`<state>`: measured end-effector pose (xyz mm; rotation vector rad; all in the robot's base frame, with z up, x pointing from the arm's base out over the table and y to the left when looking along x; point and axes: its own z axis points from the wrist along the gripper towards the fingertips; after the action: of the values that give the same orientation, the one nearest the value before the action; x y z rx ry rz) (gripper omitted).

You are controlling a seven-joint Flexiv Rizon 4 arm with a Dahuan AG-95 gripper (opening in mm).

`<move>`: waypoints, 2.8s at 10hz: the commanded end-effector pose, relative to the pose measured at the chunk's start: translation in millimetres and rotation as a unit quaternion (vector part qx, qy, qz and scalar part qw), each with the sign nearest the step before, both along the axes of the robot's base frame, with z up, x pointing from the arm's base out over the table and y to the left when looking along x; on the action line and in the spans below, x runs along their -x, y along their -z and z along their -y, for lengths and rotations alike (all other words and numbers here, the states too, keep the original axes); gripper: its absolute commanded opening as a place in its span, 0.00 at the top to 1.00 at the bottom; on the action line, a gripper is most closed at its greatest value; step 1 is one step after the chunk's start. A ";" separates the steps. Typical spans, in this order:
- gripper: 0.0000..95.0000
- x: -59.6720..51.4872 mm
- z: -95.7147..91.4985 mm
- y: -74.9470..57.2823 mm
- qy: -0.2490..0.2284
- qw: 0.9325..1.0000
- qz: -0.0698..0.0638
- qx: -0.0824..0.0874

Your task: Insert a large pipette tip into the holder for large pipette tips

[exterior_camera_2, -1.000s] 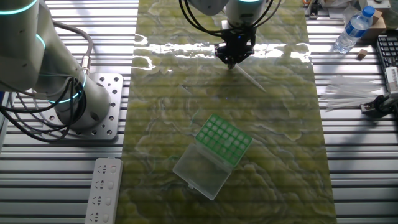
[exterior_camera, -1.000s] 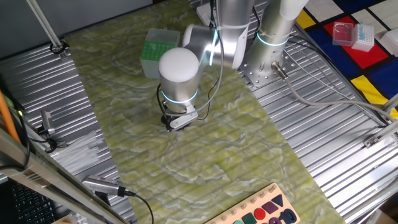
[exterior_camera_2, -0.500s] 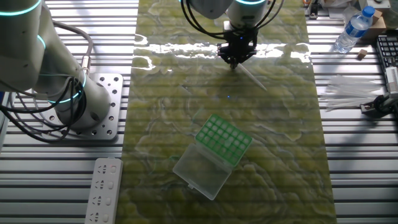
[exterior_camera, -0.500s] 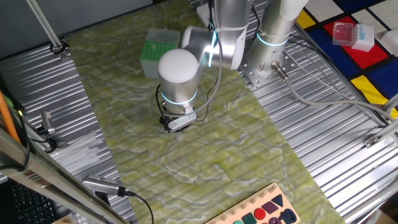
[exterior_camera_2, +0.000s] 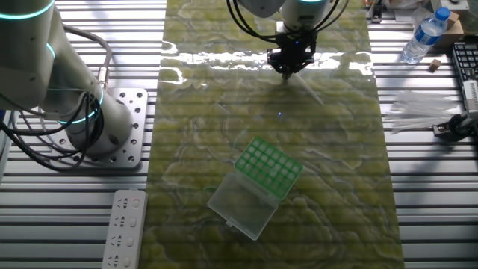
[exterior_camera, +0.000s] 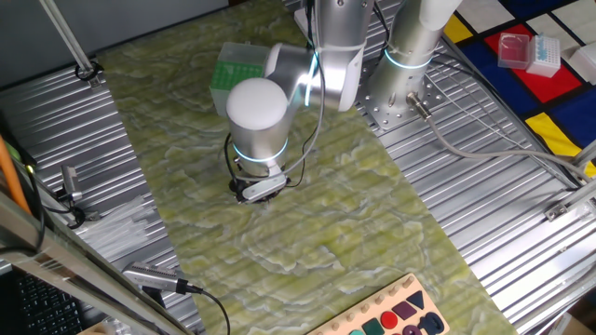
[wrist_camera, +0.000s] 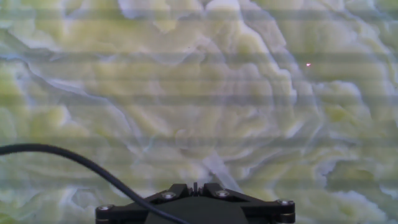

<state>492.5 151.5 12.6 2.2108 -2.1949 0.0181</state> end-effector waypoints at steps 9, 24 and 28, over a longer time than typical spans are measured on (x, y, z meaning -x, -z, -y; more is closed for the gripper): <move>1.00 -30.6 -16.3 -1.0 0.043 0.999 0.001 -0.003; 0.80 -56.7 -35.0 -11.3 -0.041 0.999 -0.006 -0.015; 0.80 -45.3 -43.8 -5.8 -0.080 0.996 -0.006 -0.025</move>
<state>539.7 193.9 18.8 2.3892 -2.0404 -0.0423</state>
